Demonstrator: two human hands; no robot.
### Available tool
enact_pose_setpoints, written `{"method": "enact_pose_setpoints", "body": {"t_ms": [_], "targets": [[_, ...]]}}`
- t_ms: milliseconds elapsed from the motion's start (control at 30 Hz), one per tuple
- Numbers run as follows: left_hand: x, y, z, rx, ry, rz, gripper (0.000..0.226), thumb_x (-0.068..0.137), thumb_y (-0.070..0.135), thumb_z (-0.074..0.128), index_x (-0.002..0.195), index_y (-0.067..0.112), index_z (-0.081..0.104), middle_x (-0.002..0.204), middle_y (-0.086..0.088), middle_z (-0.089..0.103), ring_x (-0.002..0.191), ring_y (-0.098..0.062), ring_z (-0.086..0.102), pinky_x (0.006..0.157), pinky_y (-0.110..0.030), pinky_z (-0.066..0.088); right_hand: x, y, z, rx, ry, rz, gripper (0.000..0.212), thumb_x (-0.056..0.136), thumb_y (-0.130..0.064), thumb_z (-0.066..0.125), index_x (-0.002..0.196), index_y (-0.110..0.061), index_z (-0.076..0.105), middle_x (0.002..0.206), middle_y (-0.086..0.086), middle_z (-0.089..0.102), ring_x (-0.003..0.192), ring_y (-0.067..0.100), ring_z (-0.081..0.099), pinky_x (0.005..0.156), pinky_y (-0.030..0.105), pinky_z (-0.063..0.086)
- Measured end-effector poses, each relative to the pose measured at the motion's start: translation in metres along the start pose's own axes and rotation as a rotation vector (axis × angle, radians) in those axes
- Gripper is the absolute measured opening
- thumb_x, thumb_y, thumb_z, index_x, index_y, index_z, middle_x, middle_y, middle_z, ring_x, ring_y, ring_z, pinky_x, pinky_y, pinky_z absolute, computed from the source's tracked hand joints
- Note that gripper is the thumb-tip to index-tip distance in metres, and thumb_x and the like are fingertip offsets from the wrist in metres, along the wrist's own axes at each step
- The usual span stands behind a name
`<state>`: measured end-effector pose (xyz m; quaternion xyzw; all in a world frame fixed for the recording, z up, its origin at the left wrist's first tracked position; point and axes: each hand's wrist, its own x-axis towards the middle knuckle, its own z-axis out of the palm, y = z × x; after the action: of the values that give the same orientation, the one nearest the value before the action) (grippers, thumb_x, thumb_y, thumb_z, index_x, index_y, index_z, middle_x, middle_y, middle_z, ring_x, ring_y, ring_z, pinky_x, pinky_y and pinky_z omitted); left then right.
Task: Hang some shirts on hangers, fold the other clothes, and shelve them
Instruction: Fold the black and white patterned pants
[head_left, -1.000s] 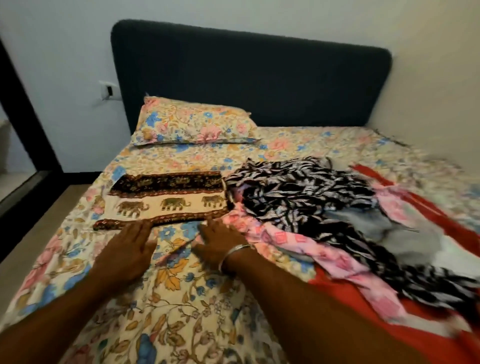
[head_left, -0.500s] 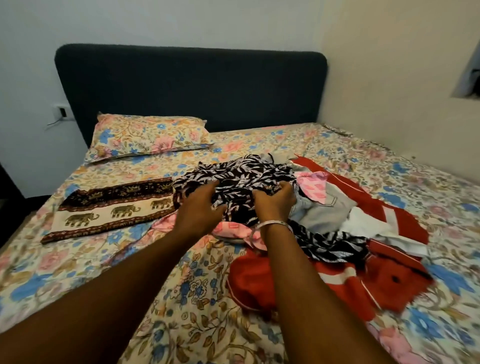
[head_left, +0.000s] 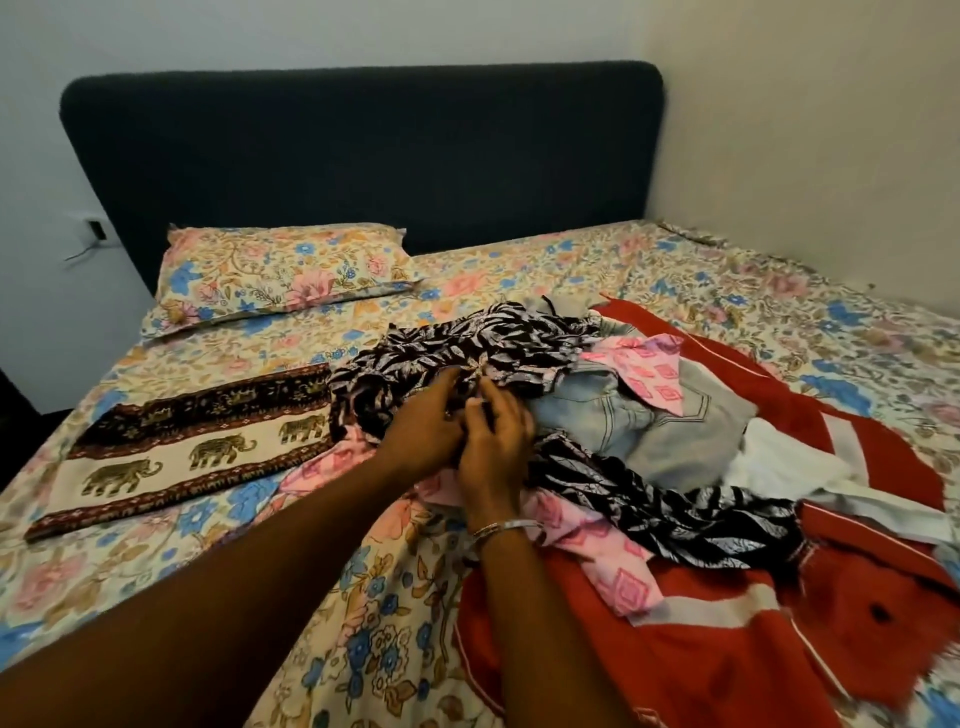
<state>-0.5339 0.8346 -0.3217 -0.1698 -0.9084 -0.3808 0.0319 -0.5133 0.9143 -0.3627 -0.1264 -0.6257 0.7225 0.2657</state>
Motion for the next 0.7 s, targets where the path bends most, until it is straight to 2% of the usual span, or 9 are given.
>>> {"method": "enact_pose_setpoints", "body": {"t_ms": [133,200,300,400,467,533,600,633,700], "targets": [[-0.018,0.002,-0.049,-0.03,0.144,0.251,0.058,0.089,-0.001,0.066,0.138,0.025,0.054,0.136,0.006,0.059,0.122,-0.011,0.058,0.099,-0.037,0.054,-0.045,-0.036,0.024,0.006,-0.17,-0.156,0.027,0.103,-0.032,0.049,0.114,-0.021,0.071,0.116,-0.006,0.059,0.108,0.008,0.059,0.096,0.041,0.053],[-0.038,0.002,-0.078,0.006,0.184,0.296,0.046,0.088,-0.001,0.065,0.126,0.024,0.057,0.116,0.004,0.068,0.098,-0.013,0.068,0.081,-0.037,0.058,-0.066,-0.053,0.033,-0.004,-0.222,-0.265,0.028,0.099,-0.039,0.048,0.101,-0.025,0.072,0.105,-0.005,0.062,0.101,0.01,0.061,0.087,0.044,0.054],[-0.081,-0.002,-0.115,-0.004,0.253,0.238,0.039,0.09,-0.002,0.066,0.118,0.023,0.056,0.089,-0.004,0.07,0.068,-0.018,0.067,0.059,-0.038,0.053,-0.092,-0.076,0.038,-0.03,-0.301,-0.527,0.02,0.098,-0.024,0.056,0.095,-0.016,0.074,0.098,-0.004,0.068,0.1,0.01,0.062,0.083,0.039,0.053],[-0.137,-0.014,-0.139,-0.302,0.354,0.058,0.012,0.098,0.016,0.067,0.109,0.02,0.067,0.091,0.0,0.075,0.084,-0.015,0.074,0.07,-0.034,0.061,-0.117,-0.09,0.043,-0.023,-0.282,-0.67,0.028,0.084,0.0,0.06,0.107,-0.013,0.07,0.107,-0.003,0.066,0.105,0.013,0.062,0.087,0.034,0.053],[-0.179,-0.026,-0.157,-0.519,0.501,-0.071,0.019,0.099,0.024,0.064,0.114,0.016,0.071,0.102,-0.001,0.077,0.096,-0.022,0.074,0.082,-0.044,0.062,-0.127,-0.084,0.045,-0.11,-0.339,-0.623,0.046,0.074,0.001,0.061,0.116,-0.018,0.063,0.117,-0.005,0.061,0.111,0.009,0.057,0.093,0.025,0.049],[-0.22,-0.037,-0.175,-0.657,0.602,-0.124,0.027,0.1,0.025,0.06,0.124,0.013,0.069,0.113,-0.005,0.076,0.105,-0.026,0.072,0.087,-0.042,0.06,-0.128,-0.064,0.044,-0.271,-0.63,-0.478,0.061,0.073,-0.01,0.069,0.128,-0.029,0.053,0.134,-0.008,0.051,0.124,0.002,0.045,0.102,0.021,0.043],[-0.257,-0.041,-0.189,-0.708,0.652,-0.113,0.033,0.1,0.025,0.058,0.13,0.013,0.065,0.121,-0.006,0.073,0.111,-0.024,0.07,0.089,-0.033,0.059,-0.128,-0.043,0.04,-0.538,-0.878,-0.408,0.076,0.071,-0.031,0.075,0.141,-0.033,0.047,0.148,-0.001,0.043,0.139,0.014,0.035,0.113,0.041,0.036],[-0.274,-0.041,-0.194,-0.715,0.687,-0.1,0.036,0.1,0.026,0.058,0.132,0.012,0.064,0.123,-0.006,0.072,0.113,-0.023,0.069,0.091,-0.031,0.058,-0.132,-0.036,0.039,-0.632,-0.922,-0.415,0.075,0.07,-0.033,0.075,0.141,-0.033,0.051,0.147,0.004,0.046,0.14,0.02,0.038,0.113,0.046,0.036],[-0.302,-0.045,-0.198,-0.736,0.756,-0.088,0.038,0.098,0.029,0.059,0.132,0.012,0.065,0.124,-0.005,0.072,0.115,-0.022,0.068,0.093,-0.032,0.055,-0.137,-0.032,0.038,-0.697,-0.895,-0.424,0.056,0.072,-0.019,0.076,0.126,-0.029,0.067,0.126,0.003,0.066,0.121,0.021,0.059,0.095,0.03,0.048]]}}
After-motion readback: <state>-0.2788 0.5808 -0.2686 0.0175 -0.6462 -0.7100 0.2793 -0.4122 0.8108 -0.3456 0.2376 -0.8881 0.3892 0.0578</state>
